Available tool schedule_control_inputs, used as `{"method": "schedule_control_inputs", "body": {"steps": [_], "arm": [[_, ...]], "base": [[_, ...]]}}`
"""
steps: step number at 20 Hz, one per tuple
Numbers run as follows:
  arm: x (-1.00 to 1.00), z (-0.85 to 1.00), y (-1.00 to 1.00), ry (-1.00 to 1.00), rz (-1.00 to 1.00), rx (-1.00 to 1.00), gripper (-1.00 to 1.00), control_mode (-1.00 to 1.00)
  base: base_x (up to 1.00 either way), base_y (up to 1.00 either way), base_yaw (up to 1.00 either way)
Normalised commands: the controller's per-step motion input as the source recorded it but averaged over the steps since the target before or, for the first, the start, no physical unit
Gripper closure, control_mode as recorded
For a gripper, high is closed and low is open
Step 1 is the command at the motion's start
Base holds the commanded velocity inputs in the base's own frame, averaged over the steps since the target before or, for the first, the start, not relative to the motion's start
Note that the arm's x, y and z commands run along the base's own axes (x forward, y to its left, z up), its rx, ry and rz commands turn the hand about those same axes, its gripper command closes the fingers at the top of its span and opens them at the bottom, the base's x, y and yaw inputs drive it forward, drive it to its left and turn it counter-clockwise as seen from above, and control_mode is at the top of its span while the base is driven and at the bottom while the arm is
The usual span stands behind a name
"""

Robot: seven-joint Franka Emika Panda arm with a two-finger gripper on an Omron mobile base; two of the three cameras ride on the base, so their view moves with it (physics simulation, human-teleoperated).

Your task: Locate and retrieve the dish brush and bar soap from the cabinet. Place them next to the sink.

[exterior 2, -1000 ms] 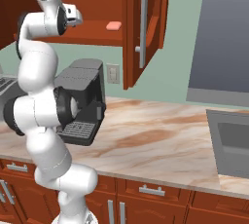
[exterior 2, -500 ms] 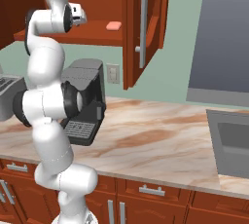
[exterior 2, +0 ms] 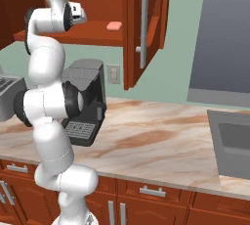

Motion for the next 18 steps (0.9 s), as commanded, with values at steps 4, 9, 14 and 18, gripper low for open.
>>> {"method": "schedule_control_inputs", "body": {"steps": [4, 9, 14, 18], "arm": [[-0.04, 0.00, 0.00, 0.00, -0.01, 0.00, 1.00, -1.00], [-0.18, 0.10, -0.13, 0.00, -0.07, 0.00, 1.00, -1.00], [-0.32, 0.04, -0.31, -0.03, -0.11, 0.00, 1.00, -1.00], [-0.28, 0.00, -0.26, -0.06, -0.12, 0.02, 1.00, -1.00]], "base": [[0.00, 0.00, 0.00], [0.00, 0.00, 0.00], [0.00, 0.00, 0.00], [0.00, 0.00, 0.00]]}}
